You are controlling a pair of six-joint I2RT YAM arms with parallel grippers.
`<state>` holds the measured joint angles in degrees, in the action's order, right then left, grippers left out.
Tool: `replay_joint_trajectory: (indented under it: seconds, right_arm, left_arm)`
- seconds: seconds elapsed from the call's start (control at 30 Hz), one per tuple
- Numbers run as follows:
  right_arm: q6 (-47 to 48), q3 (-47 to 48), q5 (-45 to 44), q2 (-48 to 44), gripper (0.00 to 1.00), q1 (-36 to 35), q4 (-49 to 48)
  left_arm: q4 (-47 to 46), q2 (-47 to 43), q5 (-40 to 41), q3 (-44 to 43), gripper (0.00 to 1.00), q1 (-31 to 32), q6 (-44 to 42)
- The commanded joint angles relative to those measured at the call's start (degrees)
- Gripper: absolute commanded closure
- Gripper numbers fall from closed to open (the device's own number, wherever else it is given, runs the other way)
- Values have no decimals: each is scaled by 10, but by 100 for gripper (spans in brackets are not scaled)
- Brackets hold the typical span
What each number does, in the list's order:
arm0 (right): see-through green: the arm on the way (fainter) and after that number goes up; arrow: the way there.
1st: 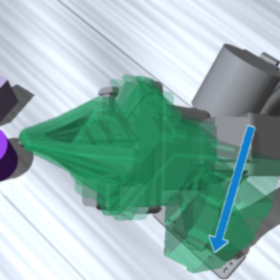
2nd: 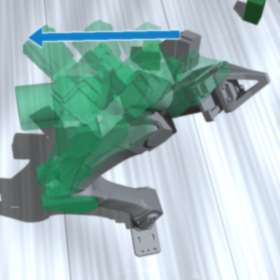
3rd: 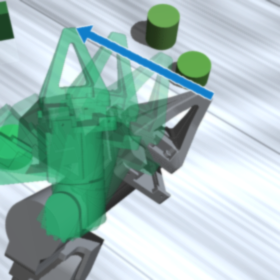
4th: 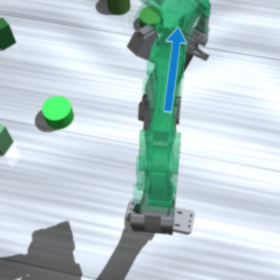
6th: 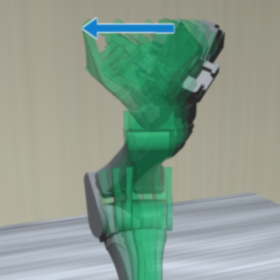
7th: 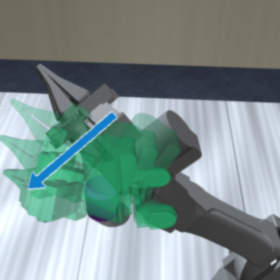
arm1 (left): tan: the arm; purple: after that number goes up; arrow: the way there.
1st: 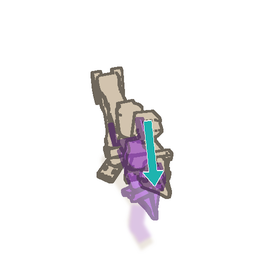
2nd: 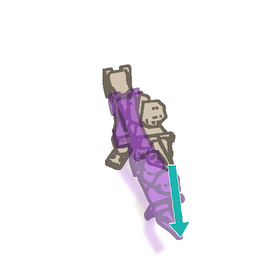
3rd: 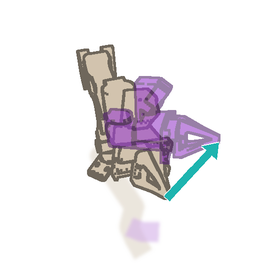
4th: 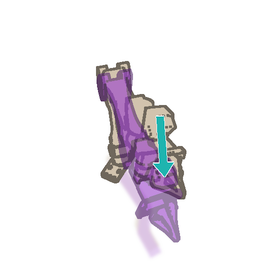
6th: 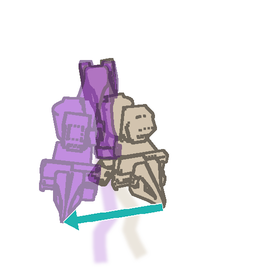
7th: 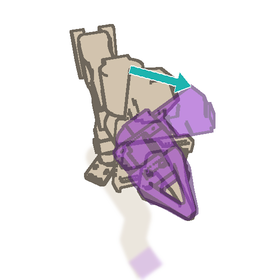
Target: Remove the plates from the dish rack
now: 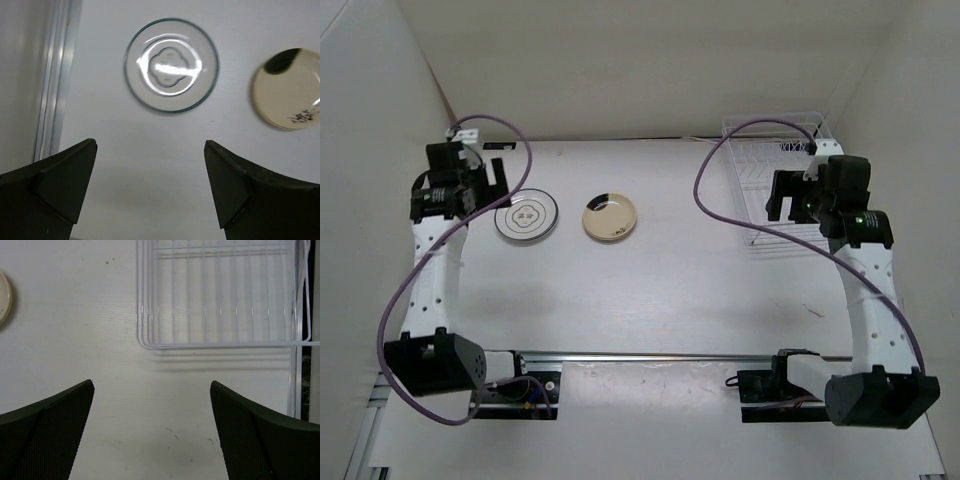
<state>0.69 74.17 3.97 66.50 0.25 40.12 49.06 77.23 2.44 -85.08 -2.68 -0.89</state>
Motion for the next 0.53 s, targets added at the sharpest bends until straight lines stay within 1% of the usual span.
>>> replay_joint_trajectory:
  seconds: [0.0,0.03,0.07,0.13,0.2,0.27,0.5]
  right_arm:
    - [12,-29,-48,-46,0,1,-8]
    - [19,-45,-55,-57,0,7,-8]
    - [19,-53,-62,-78,0,7,-8]
    - [31,-79,-80,-99,0,12,-3]
    - [36,-96,-87,-127,0,18,-3]
    - [36,-116,-87,-149,0,18,-3]
    - [30,-129,-77,-180,0,24,-3]
  left_arm:
    - [4,-80,-37,62,1,-58,19]
    - [-2,-100,-28,97,1,-68,19]
    - [-2,-136,-23,113,1,-80,19]
    - [-2,-170,-23,153,1,-91,14]
    - [-2,-216,-23,174,1,-106,14]
    - [-2,-245,-45,193,1,-117,14]
    - [3,-263,-50,193,1,-141,20]
